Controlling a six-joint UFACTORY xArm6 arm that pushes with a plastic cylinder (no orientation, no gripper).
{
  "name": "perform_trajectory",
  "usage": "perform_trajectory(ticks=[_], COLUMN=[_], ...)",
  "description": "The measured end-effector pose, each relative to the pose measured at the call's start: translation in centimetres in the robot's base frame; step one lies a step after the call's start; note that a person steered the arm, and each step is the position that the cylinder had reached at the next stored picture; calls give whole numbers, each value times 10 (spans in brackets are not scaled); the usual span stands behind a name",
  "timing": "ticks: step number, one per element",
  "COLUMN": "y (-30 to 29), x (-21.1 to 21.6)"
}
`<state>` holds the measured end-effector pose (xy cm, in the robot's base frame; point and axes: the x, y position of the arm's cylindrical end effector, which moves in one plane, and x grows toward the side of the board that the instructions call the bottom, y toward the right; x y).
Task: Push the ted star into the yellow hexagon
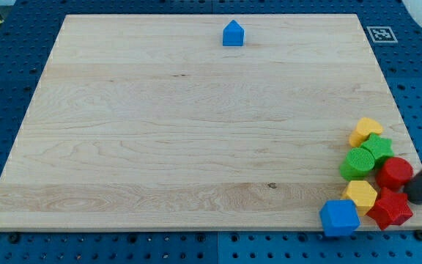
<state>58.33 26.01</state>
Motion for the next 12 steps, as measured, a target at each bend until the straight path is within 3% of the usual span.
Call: perform_trajectory(ticks=[2, 5, 7, 10, 12], y=[-16, 35, 31, 14, -51], x=[-22, 33, 35, 33, 35])
